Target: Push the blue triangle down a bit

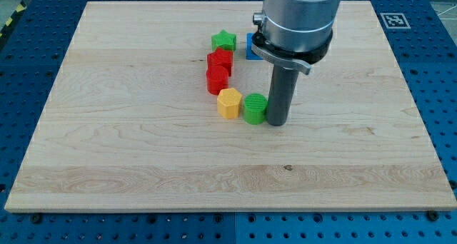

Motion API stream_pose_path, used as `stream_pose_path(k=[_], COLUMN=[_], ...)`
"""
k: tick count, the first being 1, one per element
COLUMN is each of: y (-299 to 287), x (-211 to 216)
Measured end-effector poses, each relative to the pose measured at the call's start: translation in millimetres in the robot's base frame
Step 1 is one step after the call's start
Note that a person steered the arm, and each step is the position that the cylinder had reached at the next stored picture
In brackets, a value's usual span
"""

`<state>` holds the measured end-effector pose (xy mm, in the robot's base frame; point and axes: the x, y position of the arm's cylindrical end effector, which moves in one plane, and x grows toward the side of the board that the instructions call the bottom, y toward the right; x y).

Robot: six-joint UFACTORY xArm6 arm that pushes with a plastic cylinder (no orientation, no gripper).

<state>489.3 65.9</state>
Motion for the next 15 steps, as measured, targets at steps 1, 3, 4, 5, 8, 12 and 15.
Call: stream_pose_path(k=[1, 3, 4, 5, 8, 12, 15], y=[-1, 128, 156, 154, 103, 64, 33], x=[-1, 2, -22, -67, -112, -172, -156])
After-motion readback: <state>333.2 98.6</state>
